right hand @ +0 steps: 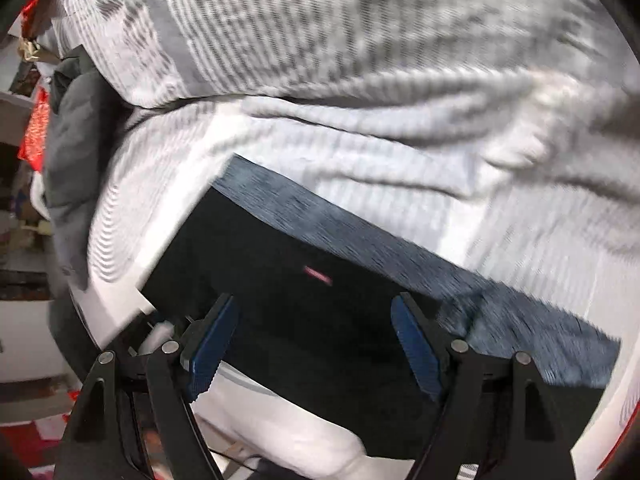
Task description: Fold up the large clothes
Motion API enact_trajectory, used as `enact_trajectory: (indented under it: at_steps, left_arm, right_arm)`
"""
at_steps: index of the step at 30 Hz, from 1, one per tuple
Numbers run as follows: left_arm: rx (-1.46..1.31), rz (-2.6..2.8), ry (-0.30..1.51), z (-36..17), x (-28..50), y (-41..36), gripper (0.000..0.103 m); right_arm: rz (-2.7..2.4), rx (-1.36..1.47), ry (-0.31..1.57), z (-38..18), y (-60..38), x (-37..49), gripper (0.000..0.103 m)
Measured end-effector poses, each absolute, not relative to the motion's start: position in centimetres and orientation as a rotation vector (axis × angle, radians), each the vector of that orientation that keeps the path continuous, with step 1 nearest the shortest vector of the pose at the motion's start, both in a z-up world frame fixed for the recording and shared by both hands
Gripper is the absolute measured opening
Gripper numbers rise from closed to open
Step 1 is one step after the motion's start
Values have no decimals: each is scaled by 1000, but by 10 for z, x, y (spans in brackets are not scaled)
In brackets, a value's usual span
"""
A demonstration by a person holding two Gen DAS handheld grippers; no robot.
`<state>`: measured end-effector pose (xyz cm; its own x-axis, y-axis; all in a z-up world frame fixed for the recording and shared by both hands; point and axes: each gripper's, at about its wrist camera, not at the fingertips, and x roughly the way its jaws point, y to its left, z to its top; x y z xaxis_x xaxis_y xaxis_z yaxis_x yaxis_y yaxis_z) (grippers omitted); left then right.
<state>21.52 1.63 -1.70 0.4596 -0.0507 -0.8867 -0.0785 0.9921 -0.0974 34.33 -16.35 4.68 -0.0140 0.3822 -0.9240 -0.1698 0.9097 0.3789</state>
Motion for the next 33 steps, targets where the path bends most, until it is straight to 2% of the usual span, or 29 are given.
enact_trajectory:
  at_steps: [8, 19, 21, 22, 26, 33]
  left_arm:
    - [175, -47, 986, -3, 200, -27, 31]
    - [270, -88, 942, 1, 193, -41, 31]
    - [262, -89, 944, 1, 193, -41, 31]
    - [245, -93, 952, 1, 194, -40, 31]
    - [240, -115, 935, 9, 190, -44, 31]
    - [268, -189, 867, 42, 173, -70, 31]
  right_arm:
    - [559, 117, 1757, 27, -84, 393, 82]
    - [569, -167, 1902, -20, -6, 387, 82]
    - [569, -224, 1919, -28, 2, 380, 53]
    - [542, -260, 1916, -31, 2, 377, 21]
    - [562, -161, 1862, -21, -14, 372, 16]
    - [625, 122, 1726, 23, -88, 355, 15]
